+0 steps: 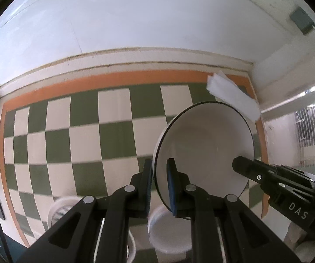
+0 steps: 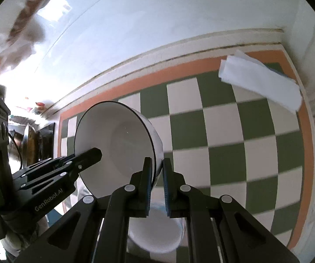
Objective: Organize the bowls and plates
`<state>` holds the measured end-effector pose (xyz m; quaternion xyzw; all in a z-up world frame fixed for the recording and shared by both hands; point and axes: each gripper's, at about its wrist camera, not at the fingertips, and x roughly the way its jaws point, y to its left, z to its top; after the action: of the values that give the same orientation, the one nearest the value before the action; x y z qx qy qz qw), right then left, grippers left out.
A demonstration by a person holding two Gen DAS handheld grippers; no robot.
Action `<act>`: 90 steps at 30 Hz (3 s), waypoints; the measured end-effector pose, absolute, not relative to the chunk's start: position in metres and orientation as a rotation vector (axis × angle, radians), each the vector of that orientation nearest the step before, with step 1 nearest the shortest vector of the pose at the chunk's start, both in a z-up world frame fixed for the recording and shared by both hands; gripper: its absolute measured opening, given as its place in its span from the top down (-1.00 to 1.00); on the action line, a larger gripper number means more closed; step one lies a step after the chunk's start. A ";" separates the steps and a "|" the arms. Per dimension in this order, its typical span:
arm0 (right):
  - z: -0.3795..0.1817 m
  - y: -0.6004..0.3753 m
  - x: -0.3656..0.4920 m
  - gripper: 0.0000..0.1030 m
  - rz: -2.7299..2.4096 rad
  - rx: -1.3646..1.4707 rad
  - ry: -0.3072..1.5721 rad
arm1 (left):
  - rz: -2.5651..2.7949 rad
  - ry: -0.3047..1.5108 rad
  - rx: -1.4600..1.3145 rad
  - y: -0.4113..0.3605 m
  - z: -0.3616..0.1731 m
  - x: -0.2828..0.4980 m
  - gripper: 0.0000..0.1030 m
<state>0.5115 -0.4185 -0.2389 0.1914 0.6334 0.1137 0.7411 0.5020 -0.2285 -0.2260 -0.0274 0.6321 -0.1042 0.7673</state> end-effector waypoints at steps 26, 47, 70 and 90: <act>-0.301 -0.408 0.403 0.79 0.235 0.411 1.543 | -0.211 1.506 -0.003 -0.231 -0.287 0.407 0.79; -0.325 -0.407 0.403 0.79 0.230 0.412 1.622 | -0.194 1.551 0.013 -0.239 -0.303 0.399 0.76; -0.322 -0.403 0.405 0.72 0.223 0.389 1.634 | -0.189 1.562 0.037 -0.239 -0.298 0.397 0.70; -0.212 -0.395 0.334 -0.13 0.208 0.234 1.439 | -0.251 1.339 0.049 -0.210 -0.197 0.335 -0.67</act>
<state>0.3335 -0.3954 -0.2118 0.1068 0.6561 0.0947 0.7411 0.3354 -0.2096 -0.1966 0.0225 0.6189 -0.1158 0.7766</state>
